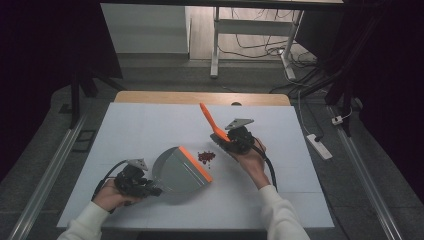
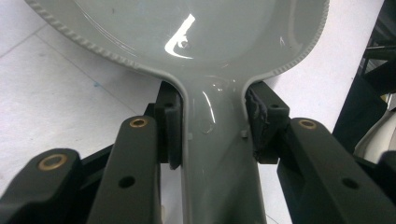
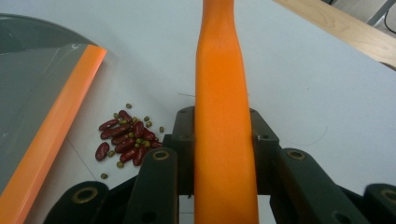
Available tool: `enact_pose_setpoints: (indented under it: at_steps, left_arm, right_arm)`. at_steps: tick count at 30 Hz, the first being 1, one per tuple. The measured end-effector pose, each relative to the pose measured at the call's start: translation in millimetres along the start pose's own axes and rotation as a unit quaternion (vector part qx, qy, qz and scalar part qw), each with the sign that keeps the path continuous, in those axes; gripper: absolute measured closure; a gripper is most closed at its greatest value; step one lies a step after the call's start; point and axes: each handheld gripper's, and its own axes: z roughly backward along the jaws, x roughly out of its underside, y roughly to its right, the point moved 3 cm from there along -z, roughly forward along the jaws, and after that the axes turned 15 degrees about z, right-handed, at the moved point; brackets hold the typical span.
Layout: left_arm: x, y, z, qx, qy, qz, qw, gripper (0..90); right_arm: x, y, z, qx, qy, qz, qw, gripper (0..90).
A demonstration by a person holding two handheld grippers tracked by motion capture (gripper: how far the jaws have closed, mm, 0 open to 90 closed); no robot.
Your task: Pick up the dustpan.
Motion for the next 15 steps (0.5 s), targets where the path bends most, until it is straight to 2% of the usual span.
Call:
enact_pose_setpoints:
  at_steps: [8, 15]
  left_arm:
    - [-1.9, 1.8, -6.6, -0.004, -0.011, -0.002, 0.9999, 62.0]
    - [-4.0, 1.4, -9.4, -0.005, -0.012, 0.0, 0.9999, 62.0]
  right_arm:
    - [0.9, -3.2, -5.5, 0.002, -0.004, 0.002, 1.0, 70.0]
    - [0.5, -4.7, -10.0, 0.003, -0.007, 0.008, 0.9999, 70.0]
